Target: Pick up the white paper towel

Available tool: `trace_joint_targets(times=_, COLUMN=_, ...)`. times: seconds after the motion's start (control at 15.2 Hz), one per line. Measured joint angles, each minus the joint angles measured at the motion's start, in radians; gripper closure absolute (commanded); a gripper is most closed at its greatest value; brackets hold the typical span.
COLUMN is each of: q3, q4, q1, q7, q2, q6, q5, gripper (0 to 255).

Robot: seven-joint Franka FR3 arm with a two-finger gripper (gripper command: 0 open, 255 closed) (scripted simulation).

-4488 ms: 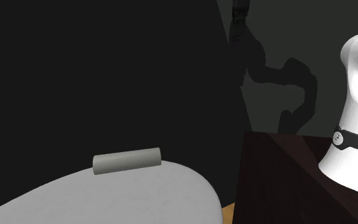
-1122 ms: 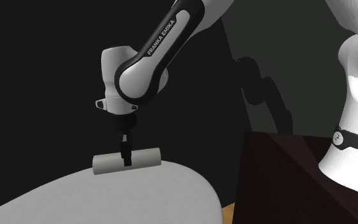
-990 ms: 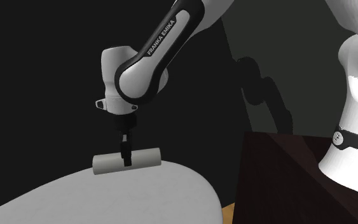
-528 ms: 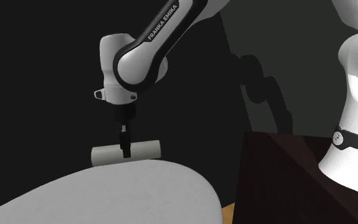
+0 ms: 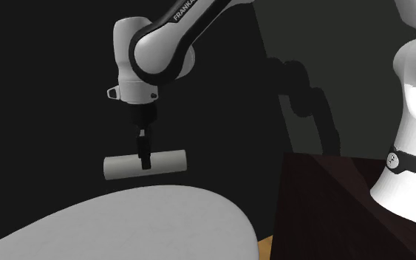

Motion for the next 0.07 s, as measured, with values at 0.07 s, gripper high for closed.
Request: trace_joint_targets(times=0.07, q3=0.000, q4=0.002, q1=0.001, q7=0.001, q2=-0.004, q6=-0.006, q5=0.000, gripper=255)
